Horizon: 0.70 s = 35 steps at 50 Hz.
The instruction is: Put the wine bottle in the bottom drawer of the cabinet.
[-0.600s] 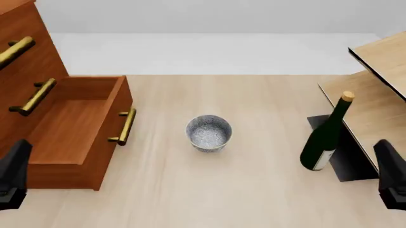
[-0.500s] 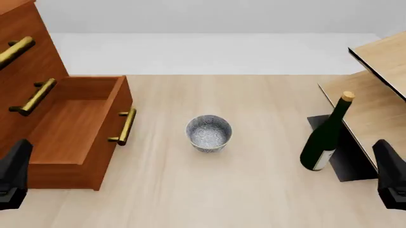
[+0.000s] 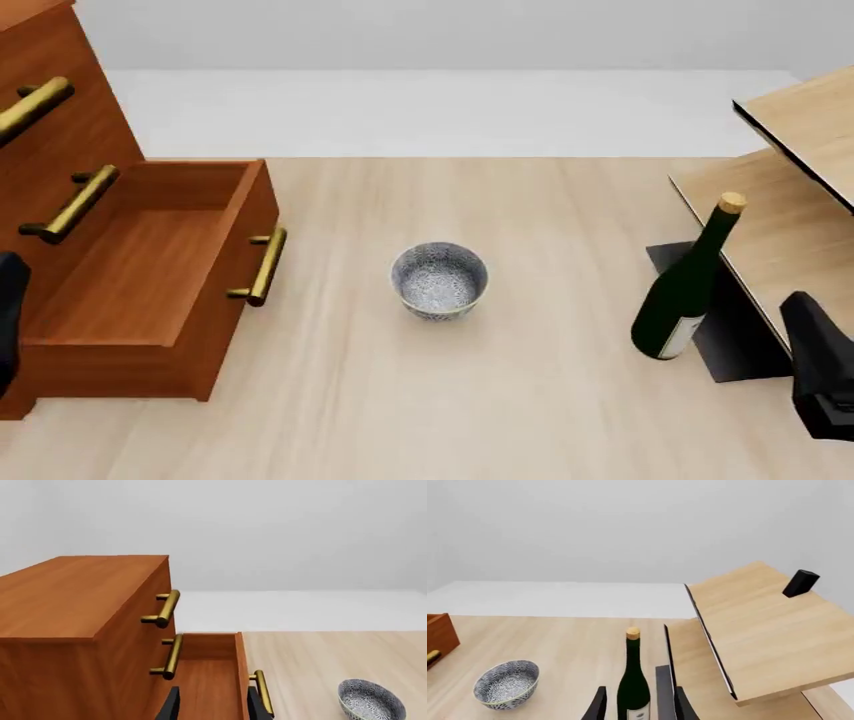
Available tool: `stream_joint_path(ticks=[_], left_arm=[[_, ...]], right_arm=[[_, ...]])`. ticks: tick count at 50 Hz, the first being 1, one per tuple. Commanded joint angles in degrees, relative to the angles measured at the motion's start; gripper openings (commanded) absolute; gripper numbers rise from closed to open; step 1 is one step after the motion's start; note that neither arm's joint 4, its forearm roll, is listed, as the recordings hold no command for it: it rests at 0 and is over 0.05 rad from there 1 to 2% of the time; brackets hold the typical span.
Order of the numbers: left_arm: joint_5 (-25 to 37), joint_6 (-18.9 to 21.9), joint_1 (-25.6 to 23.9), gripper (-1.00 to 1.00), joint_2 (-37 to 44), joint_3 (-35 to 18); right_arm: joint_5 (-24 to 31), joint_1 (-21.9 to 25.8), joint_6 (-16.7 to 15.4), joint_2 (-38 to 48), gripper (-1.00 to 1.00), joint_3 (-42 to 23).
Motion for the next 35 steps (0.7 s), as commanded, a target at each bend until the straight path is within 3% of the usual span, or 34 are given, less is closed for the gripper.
stream_joint_path(ticks=[1, 3, 6, 9, 11, 15, 17, 22, 25, 29, 34, 35], left_arm=[[3.7, -1.0, 1.9, 1.00, 4.5, -9.6], [3.7, 1.6, 2.0, 1.00, 5.7, -11.2], [4.6, -2.9, 5.7, 1.00, 11.6, -15.5], [6.3, 0.6, 3.8, 1.00, 14.3, -19.4], [7.5, -0.4, 3.2, 1.00, 16.2, -21.8], [10.9, 2.2, -0.8, 1.00, 21.6, -27.9], [12.2, 2.8, -0.3, 1.00, 24.7, -30.5], [18.8, -0.3, -2.5, 1.00, 31.8, -38.9], [22.4, 2.1, -3.6, 1.00, 35.2, -43.0], [27.4, 0.2, -6.1, 1.00, 38.4, -48.4], [32.8, -0.1, -5.2, 1.00, 43.0, -53.7], [34.1, -2.5, -4.9, 1.00, 44.2, -54.9]], right_arm=[[0.1, 0.8, 0.1, -0.2, 1.00, -0.2], [0.2, 0.9, 0.2, -0.2, 1.00, -0.3], [0.3, 1.0, -0.1, -0.1, 1.00, -0.7], [0.9, 1.0, 0.0, -0.6, 1.00, -1.1], [1.0, 0.9, 0.0, -0.6, 1.00, -1.1], [0.8, 0.9, -0.3, -0.3, 1.00, -1.5], [1.6, 1.2, -0.4, -1.0, 1.00, -1.6], [1.4, 2.0, -0.6, -0.4, 1.00, -1.8], [1.9, 2.4, -0.6, -0.7, 1.00, -1.6], [1.5, 2.6, -0.6, -0.1, 1.00, -1.4], [1.6, 3.1, -0.5, 0.1, 1.00, -1.5], [1.6, 3.2, -0.5, 0.2, 1.00, -1.5]])
